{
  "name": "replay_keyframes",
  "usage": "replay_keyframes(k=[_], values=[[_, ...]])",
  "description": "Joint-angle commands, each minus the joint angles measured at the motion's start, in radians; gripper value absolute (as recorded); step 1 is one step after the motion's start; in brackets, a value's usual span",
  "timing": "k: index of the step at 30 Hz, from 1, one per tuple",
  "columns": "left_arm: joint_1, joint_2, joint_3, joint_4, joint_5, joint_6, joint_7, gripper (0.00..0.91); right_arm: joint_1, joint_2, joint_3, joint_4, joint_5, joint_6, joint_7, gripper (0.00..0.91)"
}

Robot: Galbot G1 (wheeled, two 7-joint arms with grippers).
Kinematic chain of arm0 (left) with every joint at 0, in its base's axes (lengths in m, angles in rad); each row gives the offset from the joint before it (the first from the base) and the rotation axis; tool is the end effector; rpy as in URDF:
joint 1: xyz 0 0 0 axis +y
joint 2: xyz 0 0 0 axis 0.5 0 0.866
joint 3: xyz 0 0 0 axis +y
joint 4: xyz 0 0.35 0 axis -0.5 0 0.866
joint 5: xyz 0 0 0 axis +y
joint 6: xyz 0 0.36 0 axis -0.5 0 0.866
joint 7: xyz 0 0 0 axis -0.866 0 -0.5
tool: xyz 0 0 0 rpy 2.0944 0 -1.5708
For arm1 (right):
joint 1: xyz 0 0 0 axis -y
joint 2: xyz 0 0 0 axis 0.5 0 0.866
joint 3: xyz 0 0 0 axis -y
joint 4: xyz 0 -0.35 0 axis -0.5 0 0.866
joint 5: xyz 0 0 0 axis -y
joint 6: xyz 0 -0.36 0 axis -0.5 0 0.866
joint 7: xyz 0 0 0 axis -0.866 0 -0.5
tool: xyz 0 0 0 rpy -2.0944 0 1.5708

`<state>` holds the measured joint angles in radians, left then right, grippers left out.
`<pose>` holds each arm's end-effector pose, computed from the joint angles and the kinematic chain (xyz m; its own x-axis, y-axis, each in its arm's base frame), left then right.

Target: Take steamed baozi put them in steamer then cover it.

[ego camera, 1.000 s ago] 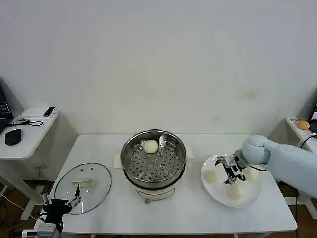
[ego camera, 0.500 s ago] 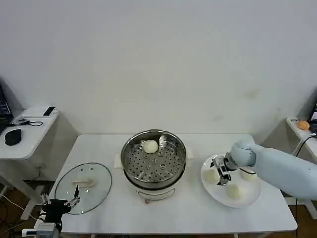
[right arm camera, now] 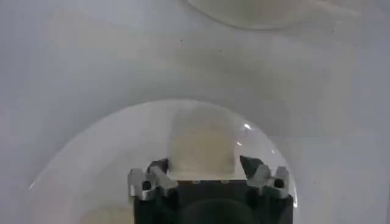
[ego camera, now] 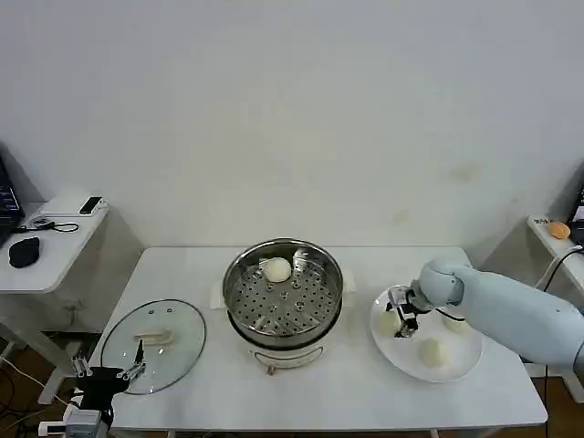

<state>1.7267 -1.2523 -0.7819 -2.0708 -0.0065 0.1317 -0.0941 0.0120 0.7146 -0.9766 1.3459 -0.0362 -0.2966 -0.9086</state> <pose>0.1476 0.1322 -0.3033 -0.9583 -0.1988 0.2054 -0.0998 0.9060 0.4112 0.4886 -0.0956 -0.2459 -0.2098 -0.1282 0.9693 -0.9636 -0.1412 -0.2272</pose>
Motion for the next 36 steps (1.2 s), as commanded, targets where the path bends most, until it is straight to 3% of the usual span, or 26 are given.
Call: replay_keyframes(k=[1, 7, 14, 21, 28, 33, 36], values=[[0.0, 0.0, 0.0, 0.0, 0.0, 0.001, 0.0, 0.907, -0.003, 0.001, 0.007, -0.003, -0.002, -0.008, -0.007, 0.675], [0.005, -0.002, -0.004, -0.019, -0.002, 0.003, 0.0, 0.907, 0.078, -0.049, -0.003, 0.035, 0.023, -0.006, -0.022, 0.675], [0.017, 0.002, -0.009, -0.046, -0.009, 0.005, 0.001, 0.907, 0.246, -0.118, -0.006, 0.092, 0.119, -0.013, -0.017, 0.685], [0.021, 0.012, -0.017, -0.077, -0.015, 0.008, 0.002, 0.907, 0.477, -0.096, -0.128, 0.149, 0.266, -0.054, 0.014, 0.685], [0.012, 0.021, -0.02, -0.083, -0.015, 0.011, 0.005, 0.907, 0.709, 0.095, -0.252, 0.209, 0.481, -0.168, 0.078, 0.685], [0.012, 0.007, -0.037, -0.082, -0.011, 0.01, 0.008, 0.907, 0.707, 0.256, -0.264, 0.162, 0.57, -0.22, 0.127, 0.685], [0.015, -0.009, -0.041, -0.095, -0.004, 0.014, 0.01, 0.907, 0.634, 0.402, -0.233, 0.121, 0.637, -0.277, 0.178, 0.685]])
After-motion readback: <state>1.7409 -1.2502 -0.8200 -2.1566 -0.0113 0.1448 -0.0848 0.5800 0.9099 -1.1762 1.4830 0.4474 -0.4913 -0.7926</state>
